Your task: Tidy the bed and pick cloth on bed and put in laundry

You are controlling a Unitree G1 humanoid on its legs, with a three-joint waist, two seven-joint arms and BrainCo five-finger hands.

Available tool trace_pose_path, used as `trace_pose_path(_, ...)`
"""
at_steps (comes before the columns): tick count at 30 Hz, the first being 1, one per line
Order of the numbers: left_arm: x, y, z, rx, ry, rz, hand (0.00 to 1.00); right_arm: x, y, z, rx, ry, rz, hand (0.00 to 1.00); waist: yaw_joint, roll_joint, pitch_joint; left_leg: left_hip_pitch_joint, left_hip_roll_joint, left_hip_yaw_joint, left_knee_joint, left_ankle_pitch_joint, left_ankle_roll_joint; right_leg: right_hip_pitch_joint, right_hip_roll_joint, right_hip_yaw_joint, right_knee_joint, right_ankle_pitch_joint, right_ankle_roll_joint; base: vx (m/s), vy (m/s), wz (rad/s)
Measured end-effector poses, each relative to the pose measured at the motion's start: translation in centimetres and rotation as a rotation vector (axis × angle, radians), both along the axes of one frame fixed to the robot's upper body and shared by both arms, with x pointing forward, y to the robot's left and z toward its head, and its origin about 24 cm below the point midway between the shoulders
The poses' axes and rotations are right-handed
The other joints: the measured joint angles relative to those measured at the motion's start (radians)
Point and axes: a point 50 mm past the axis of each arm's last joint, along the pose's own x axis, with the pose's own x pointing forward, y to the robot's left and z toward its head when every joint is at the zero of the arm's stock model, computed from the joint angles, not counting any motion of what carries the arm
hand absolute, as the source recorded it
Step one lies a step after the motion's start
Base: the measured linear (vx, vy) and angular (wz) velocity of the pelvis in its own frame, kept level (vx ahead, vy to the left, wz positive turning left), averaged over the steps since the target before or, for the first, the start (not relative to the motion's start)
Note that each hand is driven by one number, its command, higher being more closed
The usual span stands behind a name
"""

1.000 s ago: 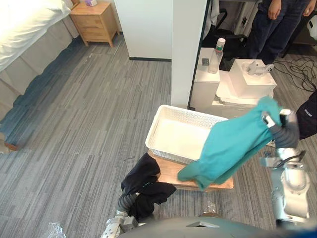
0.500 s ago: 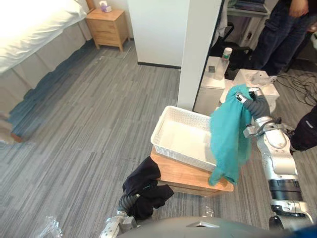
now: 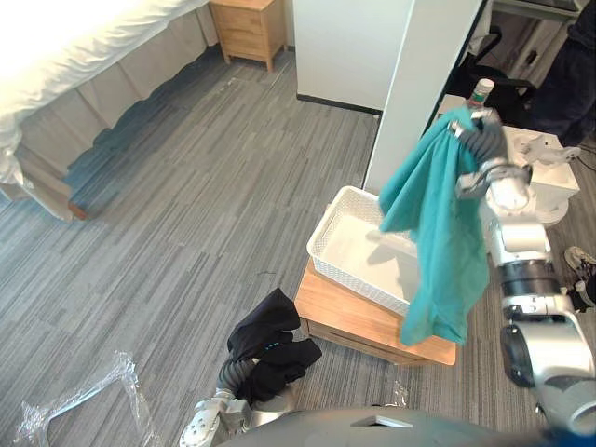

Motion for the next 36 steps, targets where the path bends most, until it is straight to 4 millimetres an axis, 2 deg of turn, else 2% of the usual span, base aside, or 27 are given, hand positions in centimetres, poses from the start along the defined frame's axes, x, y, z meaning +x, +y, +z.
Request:
trace_pose_path(1,0.0,0.0,0.0,0.000,-0.002,0.000,1.00,0.1,-0.1,1.0,-0.009,-0.024,-0.002,1.00,0.001,0.000,0.000,0.001,0.002,-0.004,-0.001,0.001,0.000,0.004,0.002,-0.001,-0.002,0.001,-0.001,-0.07,-0.024,0.15)
trace_pose_path(3,0.2,0.0,0.2,0.001,-0.015,-0.001,1.00,0.3,-0.5,4.3,-0.035,-0.099,-0.017,1.00,0.025,0.000,0.000,0.006,0.008,-0.005,-0.003,0.006,0.002,0.008,0.012,0.001,-0.002,0.005,-0.007,-0.10,-0.020,0.03)
trace_pose_path(6,0.3,0.4,0.3,0.005,-0.021,0.008,1.00,0.4,-0.4,7.0,-0.034,-0.160,-0.013,1.00,0.037,-0.001,0.000,0.005,0.023,-0.010,-0.004,0.005,0.005,0.011,0.030,0.000,-0.005,0.009,-0.012,-0.14,-0.026,0.04)
trace_pose_path(8,0.3,0.6,0.4,0.006,-0.022,0.006,1.00,0.5,-0.3,7.7,-0.020,-0.166,-0.006,1.00,0.044,-0.006,0.001,0.005,0.030,-0.010,-0.004,0.004,0.004,0.014,0.033,0.000,-0.012,0.009,-0.018,-0.11,-0.023,0.02)
trace_pose_path(10,0.2,0.8,0.4,0.011,-0.018,0.001,1.00,0.7,-0.4,7.6,-0.009,-0.137,-0.001,1.00,0.050,-0.014,0.003,0.003,0.034,-0.009,-0.004,0.005,0.005,0.020,0.038,-0.005,-0.025,0.014,-0.019,-0.08,-0.017,0.08)
trace_pose_path(14,0.1,1.7,0.5,0.052,-0.006,-0.031,1.00,1.0,-0.8,6.1,0.029,-0.070,0.007,1.00,0.056,-0.037,-0.001,-0.009,0.032,-0.005,-0.003,0.006,0.006,0.009,0.037,-0.009,-0.037,0.016,-0.016,-0.02,-0.004,0.03)
trace_pose_path(18,0.0,2.1,0.5,0.065,0.007,-0.035,1.00,0.9,-0.6,-0.5,0.090,0.100,0.029,1.00,0.057,-0.050,-0.009,-0.016,0.022,0.005,-0.003,0.020,0.009,0.004,0.030,-0.001,-0.027,0.021,-0.018,0.07,0.003,-0.04)
trace_pose_path(20,0.9,2.0,0.7,0.067,-0.019,-0.042,1.00,0.6,0.5,-4.5,0.142,0.212,0.048,1.00,0.062,-0.036,0.023,-0.021,0.024,0.008,-0.003,0.027,0.008,-0.006,0.031,0.002,-0.016,0.025,-0.012,0.04,-0.008,-0.06)
trace_pose_path(22,3.4,1.9,1.6,0.069,-0.096,-0.055,1.00,0.8,1.4,-7.0,0.182,0.287,0.033,1.00,0.063,-0.014,0.087,-0.070,0.043,0.003,-0.003,0.040,0.007,-0.071,0.046,0.002,0.018,0.020,-0.019,-0.08,-0.034,-0.05)
trace_pose_path(24,6.0,2.0,3.2,0.080,-0.195,-0.058,1.00,1.0,1.4,-7.3,0.181,0.292,-0.004,1.00,0.083,-0.010,0.145,-0.133,0.065,-0.004,-0.002,0.052,0.010,-0.142,0.066,0.001,0.038,0.023,-0.030,-0.09,-0.029,-0.07)
trace_pose_path(25,6.7,2.2,3.6,0.084,-0.225,-0.057,1.00,1.2,1.4,-7.3,0.181,0.294,-0.014,1.00,0.088,-0.011,0.168,-0.149,0.072,-0.005,-0.002,0.057,0.008,-0.159,0.070,0.001,0.041,0.026,-0.033,-0.08,-0.038,-0.08)
trace_pose_path(27,8.4,2.6,4.7,0.088,-0.289,-0.021,1.00,1.9,1.7,-6.9,0.224,0.283,-0.029,1.00,0.105,-0.011,0.252,-0.179,0.078,-0.009,0.003,0.080,0.001,-0.199,0.071,0.000,0.070,0.026,-0.038,-0.02,-0.017,-0.01)
trace_pose_path(31,9.5,2.5,5.4,0.094,-0.335,-0.007,1.00,2.6,0.7,-5.9,0.269,0.241,-0.086,1.00,0.111,-0.003,0.285,-0.240,0.064,-0.012,0.003,0.094,0.001,-0.269,0.058,-0.001,0.096,0.022,-0.036,0.03,0.014,0.02)
trace_pose_path(36,10.5,2.2,5.6,0.112,-0.355,0.017,1.00,1.8,-3.3,-6.7,0.332,0.233,-0.211,1.00,0.104,0.050,0.319,-0.267,0.029,-0.017,0.003,0.091,0.005,-0.324,0.014,-0.004,0.167,-0.016,-0.019,0.02,0.029,0.07)
